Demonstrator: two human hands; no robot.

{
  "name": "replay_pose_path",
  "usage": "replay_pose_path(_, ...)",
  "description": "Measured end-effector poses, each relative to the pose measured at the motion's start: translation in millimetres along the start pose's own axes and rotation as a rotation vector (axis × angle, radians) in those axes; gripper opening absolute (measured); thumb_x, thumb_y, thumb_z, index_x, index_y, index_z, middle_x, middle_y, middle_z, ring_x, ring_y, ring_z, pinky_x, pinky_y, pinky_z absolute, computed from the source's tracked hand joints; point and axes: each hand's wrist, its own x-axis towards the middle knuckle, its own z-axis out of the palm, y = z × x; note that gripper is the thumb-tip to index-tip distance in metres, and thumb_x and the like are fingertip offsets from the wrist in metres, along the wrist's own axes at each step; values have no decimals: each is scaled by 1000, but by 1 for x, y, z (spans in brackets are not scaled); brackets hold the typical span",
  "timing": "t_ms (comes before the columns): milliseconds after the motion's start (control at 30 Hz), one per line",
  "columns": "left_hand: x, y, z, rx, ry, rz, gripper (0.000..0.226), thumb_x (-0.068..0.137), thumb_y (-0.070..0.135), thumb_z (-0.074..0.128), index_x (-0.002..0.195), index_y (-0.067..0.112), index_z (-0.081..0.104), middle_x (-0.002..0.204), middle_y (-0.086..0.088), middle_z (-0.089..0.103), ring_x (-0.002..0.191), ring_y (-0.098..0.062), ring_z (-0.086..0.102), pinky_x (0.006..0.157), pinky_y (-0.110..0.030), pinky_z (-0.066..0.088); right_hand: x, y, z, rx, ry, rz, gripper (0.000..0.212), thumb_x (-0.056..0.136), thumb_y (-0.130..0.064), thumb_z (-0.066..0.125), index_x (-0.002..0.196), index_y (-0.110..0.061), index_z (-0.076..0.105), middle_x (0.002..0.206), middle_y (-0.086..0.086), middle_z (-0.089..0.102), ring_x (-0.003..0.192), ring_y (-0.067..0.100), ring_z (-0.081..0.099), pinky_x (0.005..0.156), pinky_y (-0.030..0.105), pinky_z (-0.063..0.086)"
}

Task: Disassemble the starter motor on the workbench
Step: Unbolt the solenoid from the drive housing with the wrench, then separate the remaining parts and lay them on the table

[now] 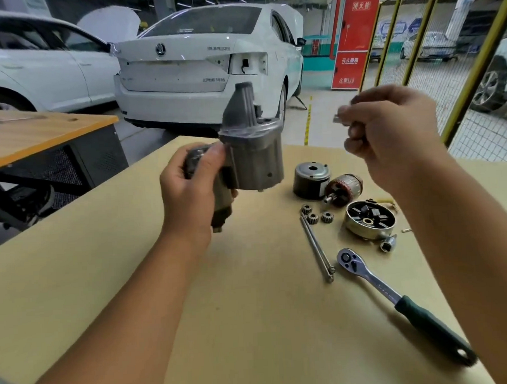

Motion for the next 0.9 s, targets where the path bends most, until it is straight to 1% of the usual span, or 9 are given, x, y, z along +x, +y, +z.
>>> replay_pose_path(67, 9, -5, -16, 23, 85, -4, 22, 81, 50, 78, 85, 30, 70, 82, -16, 69, 60, -35, 64, 43, -34, 48, -5, 16, 7, -122, -93, 52, 24, 72, 11, 78, 88, -4, 65, 77, 18, 65, 52, 16, 54, 46, 25, 44)
replay_pose_path(167, 18, -17, -30, 123, 208, -9, 22, 78, 51, 80, 81, 32, 69, 79, -7, 70, 60, -33, 65, 44, -33, 49, -13, 42, 19, -261, -171, 89, 27, 67, 13, 80, 86, -1, 66, 72, 19, 63, 52, 21, 52, 47, 26, 41)
replay_pose_path(267, 26, -24, -38, 163, 315, -21, 21, 76, 53, 80, 74, 36, 67, 81, -7, 69, 68, -32, 65, 50, -45, 55, -15, 60, 24, -439, -238, 107, 26, 68, 6, 82, 85, -9, 69, 76, 17, 72, 51, 22, 56, 52, 29, 46)
replay_pose_path(367, 34, -30, -45, 213, 388, -4, 24, 77, 54, 79, 71, 36, 65, 78, -1, 66, 71, -29, 64, 58, -53, 58, -15, 69, 26, -555, -282, 98, 23, 72, 2, 79, 84, -16, 70, 78, 13, 70, 47, 18, 56, 52, 30, 50)
replay_pose_path(467, 41, -36, -49, 240, 483, 12, 31, 74, 58, 77, 69, 32, 59, 66, 17, 60, 63, -8, 57, 56, -35, 51, -18, 71, 29, -736, -364, 8, 16, 83, -10, 75, 87, -24, 69, 75, 5, 69, 46, 14, 56, 43, 23, 45)
replay_pose_path(600, 43, -42, -49, 317, 524, 10, 32, 76, 59, 75, 74, 31, 58, 71, 16, 61, 59, 4, 53, 59, -24, 41, -30, 68, 40, -830, -539, -44, 6, 98, -25, 64, 92, -25, 65, 56, 1, 64, 40, 4, 56, 37, 17, 40)
replay_pose_path(667, 42, -43, -45, 370, 496, 36, 33, 77, 59, 73, 80, 29, 60, 74, 15, 62, 64, 3, 55, 59, -23, 40, -33, 70, 49, -899, -585, -34, 9, 99, -29, 63, 95, -21, 64, 65, 1, 62, 45, 5, 58, 38, 19, 42)
replay_pose_path(767, 40, -44, -40, 434, 467, 60, 37, 77, 61, 71, 87, 27, 62, 76, 16, 63, 70, -3, 59, 60, -23, 41, -26, 76, 69, -1132, -631, -52, 22, 97, -38, 65, 104, -17, 66, 84, 2, 64, 70, 17, 64, 52, 27, 49)
replay_pose_path(900, 39, -46, -35, 488, 426, 65, 38, 77, 65, 69, 88, 29, 62, 79, 17, 65, 77, -10, 63, 61, -25, 43, -1, 92, 93, -1316, -609, -89, 31, 99, -39, 61, 118, -15, 61, 112, 8, 64, 87, 24, 57, 58, 31, 41)
